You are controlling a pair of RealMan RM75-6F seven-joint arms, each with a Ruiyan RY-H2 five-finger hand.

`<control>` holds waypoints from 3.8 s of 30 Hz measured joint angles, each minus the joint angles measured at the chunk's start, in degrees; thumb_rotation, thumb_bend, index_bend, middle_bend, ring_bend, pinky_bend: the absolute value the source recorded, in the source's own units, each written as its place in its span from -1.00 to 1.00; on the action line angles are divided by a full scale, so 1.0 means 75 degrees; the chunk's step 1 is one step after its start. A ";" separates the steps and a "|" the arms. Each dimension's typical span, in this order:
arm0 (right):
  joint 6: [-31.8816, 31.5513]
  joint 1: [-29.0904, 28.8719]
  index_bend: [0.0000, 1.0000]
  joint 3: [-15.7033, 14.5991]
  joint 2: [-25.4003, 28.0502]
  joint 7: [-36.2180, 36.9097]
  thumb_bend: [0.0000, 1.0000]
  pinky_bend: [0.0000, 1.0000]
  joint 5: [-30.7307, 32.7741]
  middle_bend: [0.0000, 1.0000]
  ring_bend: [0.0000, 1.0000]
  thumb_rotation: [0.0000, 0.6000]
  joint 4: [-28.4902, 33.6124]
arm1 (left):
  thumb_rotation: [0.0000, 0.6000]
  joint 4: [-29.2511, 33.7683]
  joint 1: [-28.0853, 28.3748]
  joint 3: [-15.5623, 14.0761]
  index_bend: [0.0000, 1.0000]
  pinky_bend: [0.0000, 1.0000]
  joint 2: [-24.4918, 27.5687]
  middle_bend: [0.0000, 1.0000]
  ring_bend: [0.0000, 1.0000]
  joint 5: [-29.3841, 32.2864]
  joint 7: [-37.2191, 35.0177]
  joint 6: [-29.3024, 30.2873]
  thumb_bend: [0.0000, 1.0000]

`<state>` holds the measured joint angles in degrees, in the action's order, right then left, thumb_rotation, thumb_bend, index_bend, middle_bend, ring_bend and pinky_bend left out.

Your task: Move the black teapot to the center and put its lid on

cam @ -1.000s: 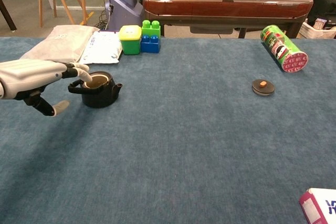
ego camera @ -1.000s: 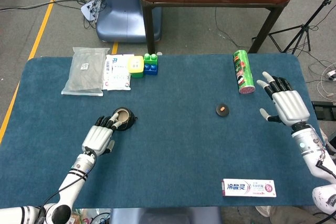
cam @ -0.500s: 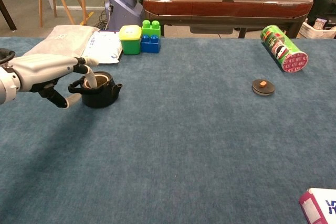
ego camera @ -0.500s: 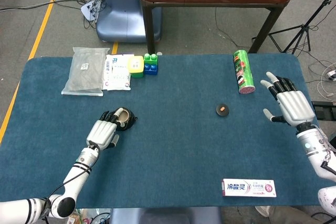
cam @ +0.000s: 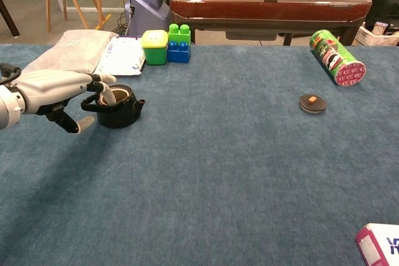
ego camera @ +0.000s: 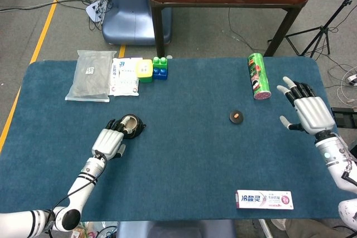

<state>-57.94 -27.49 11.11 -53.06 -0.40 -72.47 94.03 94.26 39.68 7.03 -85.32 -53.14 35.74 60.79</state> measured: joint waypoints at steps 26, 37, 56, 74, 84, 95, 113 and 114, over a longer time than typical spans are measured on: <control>-0.0051 0.0069 -0.81 -0.0110 0.0373 -0.0289 -0.29 -1.00 0.0127 -1.00 -1.00 1.00 0.0515 | 1.00 -0.1434 -0.0010 -0.0032 0.05 -1.00 -0.0743 -1.00 -1.00 -0.1127 -0.1520 -0.0144 -0.01; -0.0005 0.0068 -0.82 -0.0172 0.0401 -0.0298 -0.27 -1.00 0.0099 -1.00 -1.00 1.00 0.0569 | 1.00 -0.2050 -0.0064 0.0062 0.29 -1.00 -0.1047 -1.00 -1.00 -0.1567 -0.2097 -0.0104 -0.01; 0.0133 0.0011 -0.82 -0.0212 0.0204 0.0262 -0.26 -1.00 -0.0096 -1.00 -1.00 1.00 0.0126 | 1.00 -0.1523 0.0097 0.0278 0.43 -1.00 -0.0733 -1.00 -1.00 -0.1303 -0.0652 0.0038 -0.01; 0.0150 0.0066 -0.83 -0.0292 0.0072 0.0633 -0.26 -1.00 -0.0216 -1.00 -1.00 1.00 -0.0252 | 1.00 -0.0866 0.1224 0.0767 0.37 -1.00 -0.0492 -1.00 -1.00 -0.0048 0.0586 -0.0816 -0.01; 0.0220 0.0076 -0.83 -0.0327 -0.0043 0.0917 -0.26 -1.00 -0.0259 -1.00 -1.00 1.00 -0.0584 | 1.00 -0.0798 0.1664 0.0869 0.37 -1.00 -0.0529 -1.00 -1.00 0.0528 0.0725 -0.0916 -0.01; 0.0181 0.0088 -0.83 -0.0336 -0.0100 0.1065 -0.26 -1.00 -0.0362 -1.00 -1.00 1.00 -0.0699 | 1.00 -0.0498 0.1964 0.0823 0.36 -1.00 -0.0433 -1.00 -1.00 0.0737 0.0955 -0.0679 -0.01; 0.0199 0.0107 -0.83 -0.0393 -0.0197 0.1637 -0.26 -1.00 -0.0598 -1.00 -1.00 1.00 -0.1158 | 1.00 -0.0643 0.2781 0.0762 0.35 -1.00 -0.0782 -1.00 -1.00 0.1455 0.1743 -0.0566 -0.01; 0.0208 0.0107 -0.83 -0.0403 -0.0207 0.1686 -0.26 -1.00 -0.0621 -1.00 -1.00 1.00 -0.1210 | 1.00 -0.0666 0.2826 0.0758 0.35 -1.00 -0.0815 -1.00 -1.00 0.1499 0.1783 -0.0564 -0.01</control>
<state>-56.38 -26.69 8.08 -54.62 12.25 -77.12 84.96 89.26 60.87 12.72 -91.43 -41.90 49.11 56.56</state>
